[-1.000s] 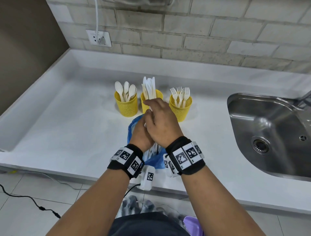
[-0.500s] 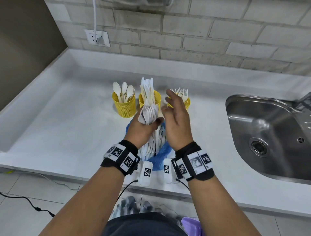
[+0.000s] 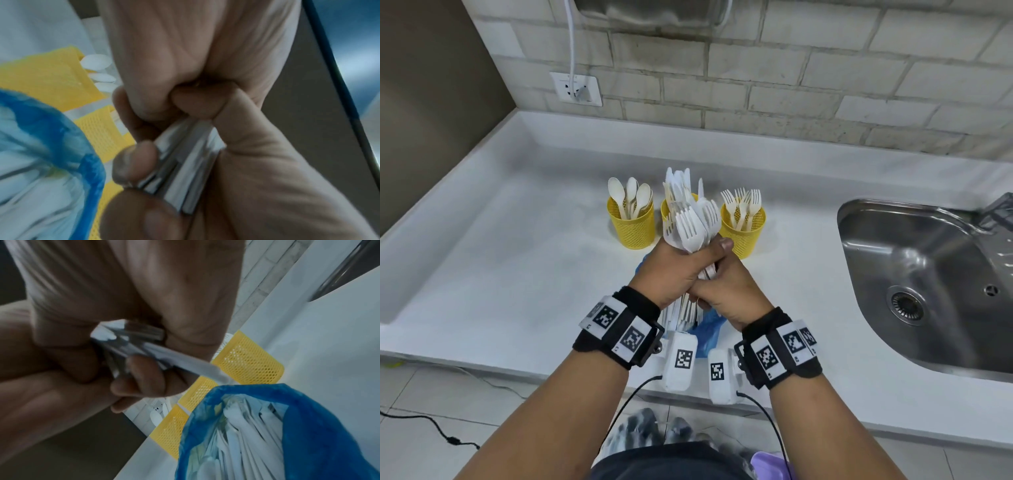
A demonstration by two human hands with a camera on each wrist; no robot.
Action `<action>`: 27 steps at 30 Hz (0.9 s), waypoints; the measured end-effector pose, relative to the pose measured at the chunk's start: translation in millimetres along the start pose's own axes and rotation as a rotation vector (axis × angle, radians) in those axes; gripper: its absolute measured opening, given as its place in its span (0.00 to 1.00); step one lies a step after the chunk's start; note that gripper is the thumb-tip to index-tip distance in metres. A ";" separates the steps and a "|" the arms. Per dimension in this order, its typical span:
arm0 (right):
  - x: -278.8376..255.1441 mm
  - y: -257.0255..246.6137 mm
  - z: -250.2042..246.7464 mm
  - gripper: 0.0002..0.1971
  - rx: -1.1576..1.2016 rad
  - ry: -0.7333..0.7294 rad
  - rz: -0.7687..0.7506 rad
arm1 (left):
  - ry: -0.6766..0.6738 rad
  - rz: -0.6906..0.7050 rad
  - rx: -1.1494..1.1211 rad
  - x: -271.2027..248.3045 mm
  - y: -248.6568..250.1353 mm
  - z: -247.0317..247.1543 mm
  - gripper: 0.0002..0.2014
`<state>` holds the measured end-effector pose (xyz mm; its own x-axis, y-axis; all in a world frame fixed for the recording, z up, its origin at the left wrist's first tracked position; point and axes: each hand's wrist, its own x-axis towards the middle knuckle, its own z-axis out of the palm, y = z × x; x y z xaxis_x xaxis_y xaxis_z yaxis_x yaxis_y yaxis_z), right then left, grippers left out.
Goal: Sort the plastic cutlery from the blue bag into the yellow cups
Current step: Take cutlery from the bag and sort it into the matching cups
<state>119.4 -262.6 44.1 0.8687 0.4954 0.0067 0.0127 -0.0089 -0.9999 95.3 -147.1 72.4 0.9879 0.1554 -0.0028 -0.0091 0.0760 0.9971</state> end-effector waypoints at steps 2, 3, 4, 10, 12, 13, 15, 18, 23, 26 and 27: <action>5.0 3.7 5.8 0.16 -0.083 0.075 0.026 | 0.007 0.030 0.122 -0.3 3.3 1.6 0.16; 7.6 7.0 8.5 0.13 -0.133 0.116 0.025 | 0.020 0.043 0.174 0.3 4.6 2.9 0.16; 9.5 9.8 11.8 0.12 -0.172 0.149 0.016 | 0.038 0.055 0.221 0.7 7.2 3.7 0.16; 13.7 -1.6 19.6 0.15 -0.190 0.362 -0.101 | 0.022 0.118 0.371 1.3 13.6 -1.3 0.25; 16.3 -5.5 19.4 0.08 -0.186 0.397 -0.091 | 0.072 0.129 0.275 -0.4 13.8 -2.3 0.30; 16.9 -6.0 19.5 0.08 -0.200 0.395 -0.072 | 0.115 0.144 0.201 -0.3 12.9 -2.9 0.35; 16.9 -6.0 21.3 0.11 -0.239 0.381 -0.033 | 0.214 0.193 0.065 0.5 13.2 -4.0 0.49; 18.2 0.6 29.5 0.16 -0.291 0.365 -0.004 | 0.263 0.325 0.099 3.9 18.0 -9.3 0.62; 22.1 7.2 41.1 0.16 -0.307 0.358 -0.020 | 0.197 0.476 0.466 14.9 26.9 -22.3 0.39; 27.1 2.7 43.9 0.16 -0.284 0.316 -0.039 | 0.218 0.506 0.554 19.2 30.6 -31.0 0.32; 29.4 0.9 45.0 0.17 -0.274 0.305 -0.050 | 0.220 0.523 0.577 20.4 32.4 -33.0 0.31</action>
<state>122.6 -209.0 42.7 0.9701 0.2210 0.1003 0.1544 -0.2430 -0.9577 110.1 -109.0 102.0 0.8242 0.2249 0.5196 -0.3205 -0.5713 0.7556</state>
